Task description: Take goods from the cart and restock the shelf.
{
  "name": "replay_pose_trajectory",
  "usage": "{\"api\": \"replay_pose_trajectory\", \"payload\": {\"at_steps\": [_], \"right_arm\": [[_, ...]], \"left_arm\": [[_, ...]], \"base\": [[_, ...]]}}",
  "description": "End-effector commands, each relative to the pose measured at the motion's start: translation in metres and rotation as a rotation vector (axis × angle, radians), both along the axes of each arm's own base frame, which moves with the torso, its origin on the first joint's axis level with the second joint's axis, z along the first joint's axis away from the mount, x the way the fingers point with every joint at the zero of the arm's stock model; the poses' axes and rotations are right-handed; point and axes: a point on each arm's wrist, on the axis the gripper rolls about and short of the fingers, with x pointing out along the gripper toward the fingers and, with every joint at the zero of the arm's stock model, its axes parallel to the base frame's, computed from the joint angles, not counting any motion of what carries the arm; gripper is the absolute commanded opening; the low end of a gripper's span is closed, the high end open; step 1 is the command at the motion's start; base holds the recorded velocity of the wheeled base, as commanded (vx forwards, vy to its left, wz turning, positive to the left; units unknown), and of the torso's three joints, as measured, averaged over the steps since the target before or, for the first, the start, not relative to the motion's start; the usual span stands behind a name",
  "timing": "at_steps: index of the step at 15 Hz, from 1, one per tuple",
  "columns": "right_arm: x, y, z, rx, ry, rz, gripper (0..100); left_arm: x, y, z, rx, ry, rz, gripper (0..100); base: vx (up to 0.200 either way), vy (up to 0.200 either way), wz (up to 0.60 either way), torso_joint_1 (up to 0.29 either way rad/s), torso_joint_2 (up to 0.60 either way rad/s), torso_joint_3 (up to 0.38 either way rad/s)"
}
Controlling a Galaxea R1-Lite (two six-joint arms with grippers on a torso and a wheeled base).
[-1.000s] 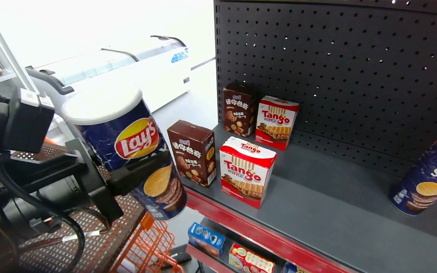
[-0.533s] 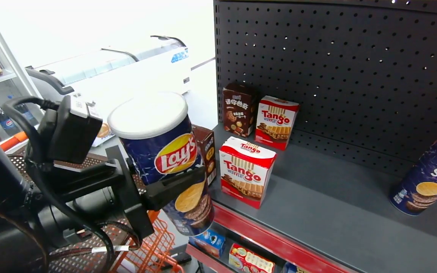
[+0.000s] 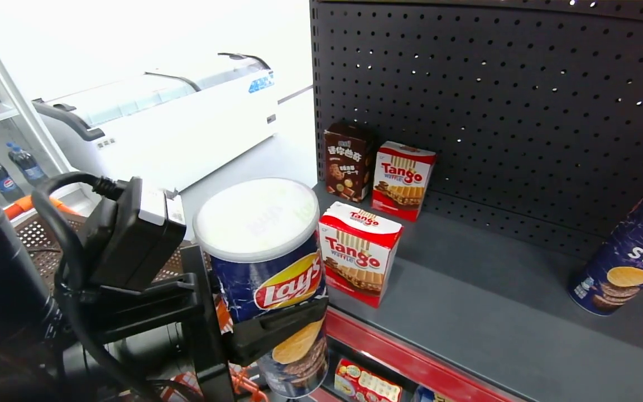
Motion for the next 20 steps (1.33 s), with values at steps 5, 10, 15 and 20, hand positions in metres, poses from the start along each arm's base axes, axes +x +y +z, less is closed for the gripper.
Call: {"api": "replay_pose_trajectory", "payload": {"at_steps": [5,10,15,20], "right_arm": [[0.0001,0.0000,0.0000,0.000,0.001,0.001,100],[0.0001,0.0000,0.0000,0.000,0.001,-0.001,100],[0.0001,0.0000,-0.0001,0.000,0.002,0.001,100],[0.0001,0.0000,-0.0001,0.000,0.002,0.001,100]], "left_arm": [[-0.0074,-0.0066,0.0023,-0.008,-0.006,-0.048,0],[-0.0074,-0.0065,0.0007,-0.004,-0.002,-0.046,0],[-0.0080,-0.0027,0.0012,-0.007,-0.005,-0.032,0],[-0.0107,0.0005,-0.0043,0.004,0.007,-0.026,0]], "base": [[0.000,0.000,-0.60,0.004,0.00,0.003],[0.000,0.000,-0.48,0.001,0.00,0.000],[0.000,0.000,0.00,0.000,0.00,0.000],[0.000,0.000,0.00,0.000,0.00,0.000]]}}
